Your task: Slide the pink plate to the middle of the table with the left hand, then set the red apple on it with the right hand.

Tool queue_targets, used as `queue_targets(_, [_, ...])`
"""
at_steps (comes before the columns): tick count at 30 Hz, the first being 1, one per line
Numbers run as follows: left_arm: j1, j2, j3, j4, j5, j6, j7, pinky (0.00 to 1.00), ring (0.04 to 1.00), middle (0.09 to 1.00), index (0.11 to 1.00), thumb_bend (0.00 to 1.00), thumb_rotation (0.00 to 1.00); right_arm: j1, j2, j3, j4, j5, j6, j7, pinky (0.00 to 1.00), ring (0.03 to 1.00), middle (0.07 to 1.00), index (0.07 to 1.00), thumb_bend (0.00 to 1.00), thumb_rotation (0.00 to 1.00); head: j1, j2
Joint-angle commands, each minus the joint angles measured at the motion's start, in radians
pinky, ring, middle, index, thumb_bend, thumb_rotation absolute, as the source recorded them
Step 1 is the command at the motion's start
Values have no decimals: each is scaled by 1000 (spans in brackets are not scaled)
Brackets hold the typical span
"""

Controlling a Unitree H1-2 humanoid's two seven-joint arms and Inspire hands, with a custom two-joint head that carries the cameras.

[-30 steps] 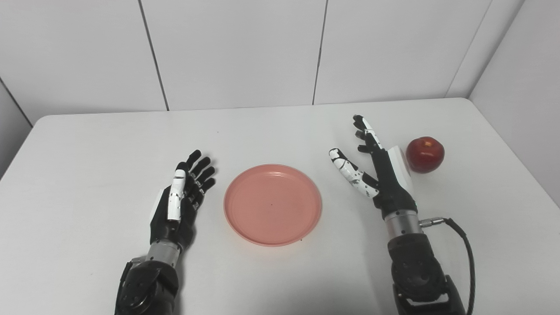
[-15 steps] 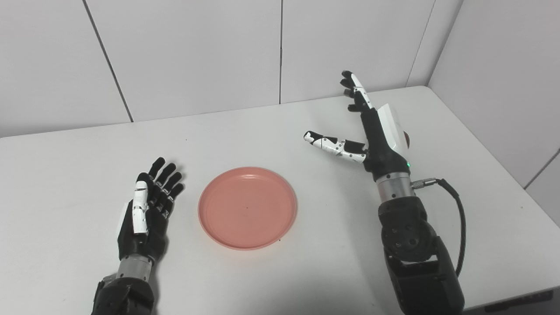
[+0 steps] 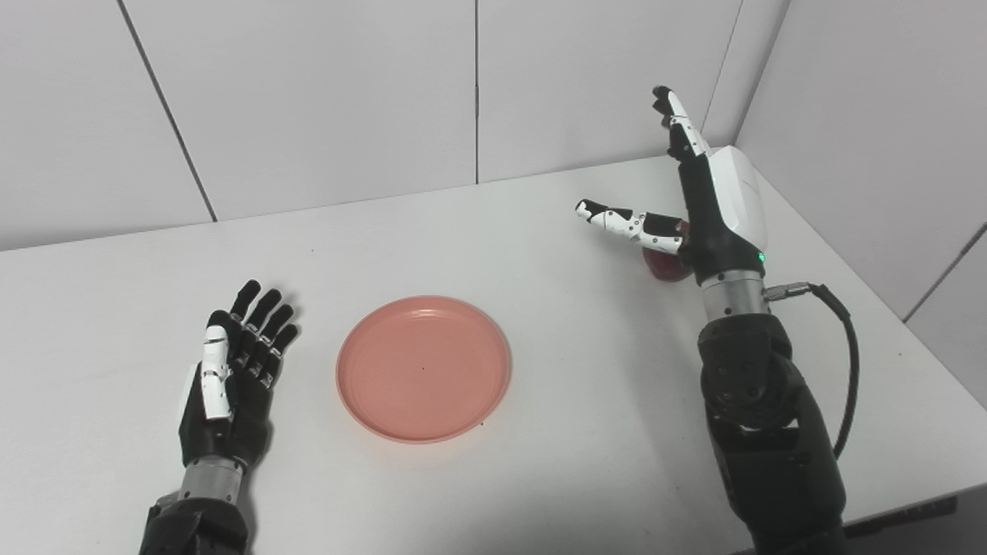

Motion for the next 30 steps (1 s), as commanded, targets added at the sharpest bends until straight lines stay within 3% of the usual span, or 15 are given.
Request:
queue_targets(1, [0,7,1,26,-4,8,-2,927,913,918,903,381,1000,-47,-31,-18,-32,-18,31,4,818,902,931,952,1000,439,1,-2])
queue_targets(14, [-8,8,11,51,-12,0,-3,925,910,917,904,393,1000,-47,-151,-53,0,-15,113,80,870,960,995,1000,1000,366,-6,-9])
queue_targets(23, [-6,10,9,49,0,0,2,917,902,910,897,391,1000,-25,-189,-63,40,-28,151,125,858,965,1000,1000,1000,425,-10,-6])
queue_targets(30, [-7,10,10,52,1,-1,4,923,908,917,902,386,1000,-17,-205,-67,96,-30,151,139,777,929,995,1000,1000,467,-9,-5])
